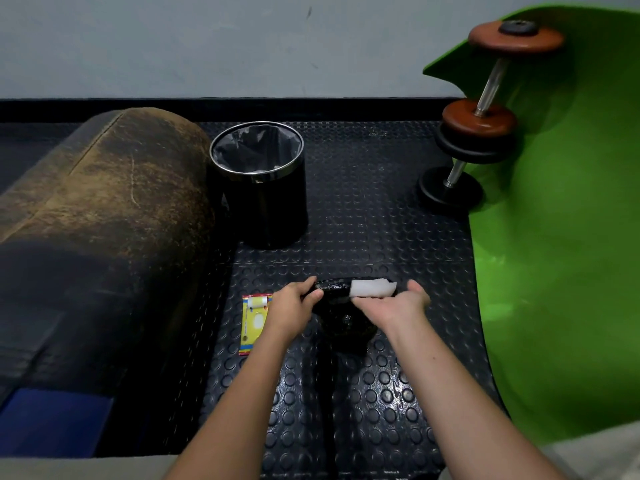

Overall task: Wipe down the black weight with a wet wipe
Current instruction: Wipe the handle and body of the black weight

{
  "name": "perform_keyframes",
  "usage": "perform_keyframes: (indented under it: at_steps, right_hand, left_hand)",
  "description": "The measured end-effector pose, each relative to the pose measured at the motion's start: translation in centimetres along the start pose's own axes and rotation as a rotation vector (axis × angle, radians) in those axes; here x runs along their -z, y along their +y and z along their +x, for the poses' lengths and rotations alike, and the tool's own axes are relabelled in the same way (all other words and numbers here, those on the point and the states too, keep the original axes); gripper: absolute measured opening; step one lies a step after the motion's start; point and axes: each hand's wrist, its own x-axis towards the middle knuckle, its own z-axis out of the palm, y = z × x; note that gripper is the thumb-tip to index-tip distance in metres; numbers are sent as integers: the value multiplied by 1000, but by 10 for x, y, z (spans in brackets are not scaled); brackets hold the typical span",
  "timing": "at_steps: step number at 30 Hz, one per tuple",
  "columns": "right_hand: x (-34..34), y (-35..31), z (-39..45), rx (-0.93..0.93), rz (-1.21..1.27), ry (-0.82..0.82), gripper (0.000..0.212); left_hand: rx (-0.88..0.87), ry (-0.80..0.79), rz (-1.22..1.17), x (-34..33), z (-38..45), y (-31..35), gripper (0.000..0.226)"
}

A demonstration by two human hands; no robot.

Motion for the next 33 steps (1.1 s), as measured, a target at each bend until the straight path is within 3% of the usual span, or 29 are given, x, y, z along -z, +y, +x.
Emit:
perform_keyframes:
  at_steps: [5, 11, 16, 21, 24, 29, 33]
  right_hand:
    - [-15, 7, -11, -108, -154, -16, 71]
    - [-4, -29, 5, -116, -12, 92, 85]
    - [-4, -1, -2, 20, -77, 53, 69]
    - [-22, 4, -21, -81, -257, 16, 69]
    - [-22, -18, -21, -191, -146, 22, 81]
    - [-3, -45, -1, -136, 24, 83, 95]
    - [-3, -24, -2, -45, -48, 39, 74]
  left_hand:
    - [1, -3, 21, 0, 1, 1, 46]
    - [3, -11, -5, 0, 0, -1, 46]
    - [11, -10, -36, 0, -1, 0, 46]
    - [6, -4, -4, -1, 1, 0, 46]
    - [3, 1, 5, 0, 0, 0, 46]
    - [-4, -11, -28, 0, -1, -1, 46]
    - [-1, -17, -29, 0, -1, -1, 46]
